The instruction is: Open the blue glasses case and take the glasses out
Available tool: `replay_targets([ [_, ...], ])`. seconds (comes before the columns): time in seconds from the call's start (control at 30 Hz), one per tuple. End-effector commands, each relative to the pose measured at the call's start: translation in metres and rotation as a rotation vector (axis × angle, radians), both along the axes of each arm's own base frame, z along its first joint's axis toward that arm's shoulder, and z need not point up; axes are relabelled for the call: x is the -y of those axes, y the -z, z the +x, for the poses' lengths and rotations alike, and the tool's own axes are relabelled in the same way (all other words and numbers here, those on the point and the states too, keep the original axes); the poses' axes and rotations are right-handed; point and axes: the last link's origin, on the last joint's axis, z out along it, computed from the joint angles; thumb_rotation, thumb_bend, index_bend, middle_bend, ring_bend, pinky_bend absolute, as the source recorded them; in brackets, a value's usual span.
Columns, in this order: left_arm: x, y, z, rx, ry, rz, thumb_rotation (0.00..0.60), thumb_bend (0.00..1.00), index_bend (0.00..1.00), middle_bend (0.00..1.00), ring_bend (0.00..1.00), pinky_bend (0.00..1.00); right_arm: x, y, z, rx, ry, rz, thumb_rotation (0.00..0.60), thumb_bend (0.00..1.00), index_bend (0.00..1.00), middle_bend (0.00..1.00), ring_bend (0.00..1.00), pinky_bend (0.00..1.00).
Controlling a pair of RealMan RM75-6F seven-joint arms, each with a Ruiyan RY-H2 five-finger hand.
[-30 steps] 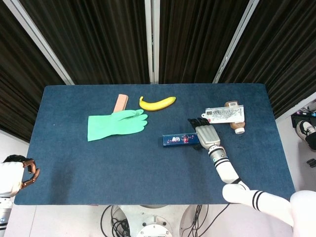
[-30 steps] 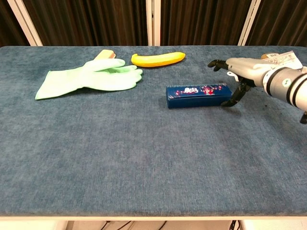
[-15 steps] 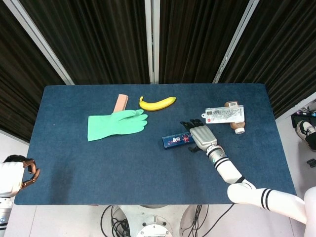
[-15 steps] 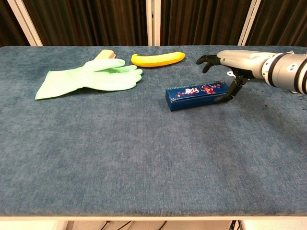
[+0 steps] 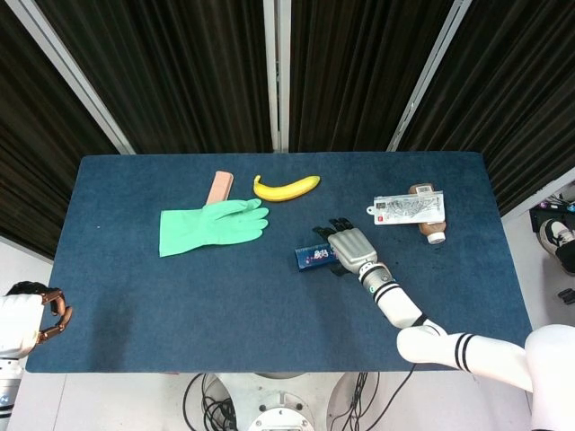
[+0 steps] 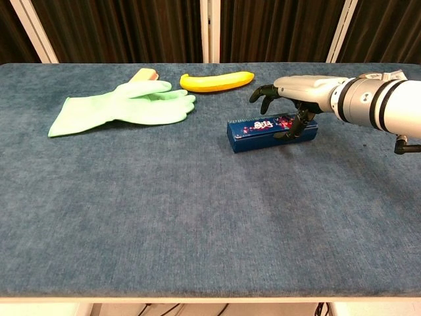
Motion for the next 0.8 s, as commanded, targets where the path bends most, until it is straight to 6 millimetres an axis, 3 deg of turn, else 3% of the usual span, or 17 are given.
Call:
replay_targets([
  [0.03, -0.0001, -0.0001, 0.0000, 0.000, 0.000, -0.001, 0.600, 0.37, 0.66, 0.67, 0.43, 0.34, -0.0010, -0.0017, -0.0008, -0.003, 0.001, 0.000, 0.600, 0.32, 0.13, 0.22, 0.00, 0.00],
  [0.63, -0.0002, -0.0001, 0.0001, 0.002, -0.001, -0.001, 0.600, 0.37, 0.66, 0.67, 0.43, 0.34, -0.0009, 0.0004, 0.0003, -0.011, 0.006, 0.016, 0.600, 0.38, 0.22, 0.28, 0.00, 0.00],
  [0.8, -0.0002, -0.0003, 0.0001, 0.005, -0.001, -0.001, 0.600, 0.37, 0.66, 0.67, 0.43, 0.34, -0.0016, 0.0014, 0.0001, -0.017, 0.004, 0.019, 0.600, 0.46, 0.29, 0.33, 0.00, 0.00],
])
